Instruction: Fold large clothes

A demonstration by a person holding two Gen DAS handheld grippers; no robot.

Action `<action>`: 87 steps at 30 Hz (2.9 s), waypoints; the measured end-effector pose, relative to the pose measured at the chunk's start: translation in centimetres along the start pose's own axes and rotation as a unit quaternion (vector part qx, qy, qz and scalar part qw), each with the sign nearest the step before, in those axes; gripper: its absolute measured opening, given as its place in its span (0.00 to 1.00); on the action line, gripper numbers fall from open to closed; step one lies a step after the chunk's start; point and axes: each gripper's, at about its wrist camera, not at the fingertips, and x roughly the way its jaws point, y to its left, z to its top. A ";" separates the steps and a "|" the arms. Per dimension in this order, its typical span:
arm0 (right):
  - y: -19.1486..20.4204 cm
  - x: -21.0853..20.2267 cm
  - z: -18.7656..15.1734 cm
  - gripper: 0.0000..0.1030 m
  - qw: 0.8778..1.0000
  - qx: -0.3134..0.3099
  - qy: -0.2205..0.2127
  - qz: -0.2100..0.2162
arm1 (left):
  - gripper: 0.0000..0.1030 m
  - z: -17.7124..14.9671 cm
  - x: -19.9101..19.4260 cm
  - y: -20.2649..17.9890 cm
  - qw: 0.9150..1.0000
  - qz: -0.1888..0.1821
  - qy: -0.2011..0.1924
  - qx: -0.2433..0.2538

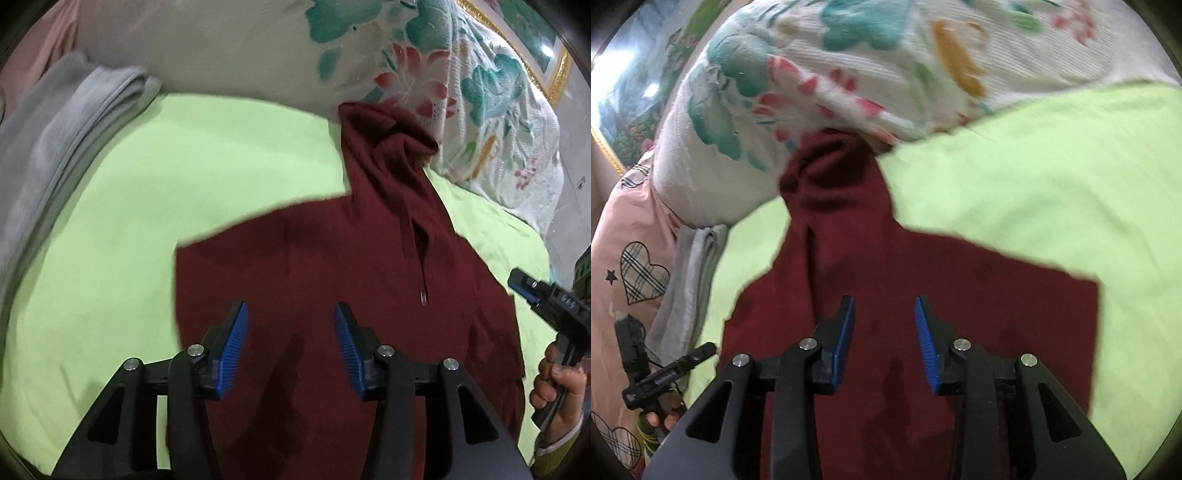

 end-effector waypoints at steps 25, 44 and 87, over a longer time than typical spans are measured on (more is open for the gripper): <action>4.4 15.7 15.2 0.05 0.996 -0.045 -0.008 0.073 | 0.05 23.1 18.6 -7.0 0.997 -0.067 0.024 0.034; 4.2 -3.3 -2.6 0.04 0.991 -0.119 -0.036 0.057 | 0.03 3.2 2.3 -6.5 0.993 -0.076 -0.076 0.044; -2.6 -0.3 -8.5 0.04 0.991 0.083 0.066 0.078 | 0.09 -5.9 3.0 -3.2 0.977 -0.193 0.093 -0.016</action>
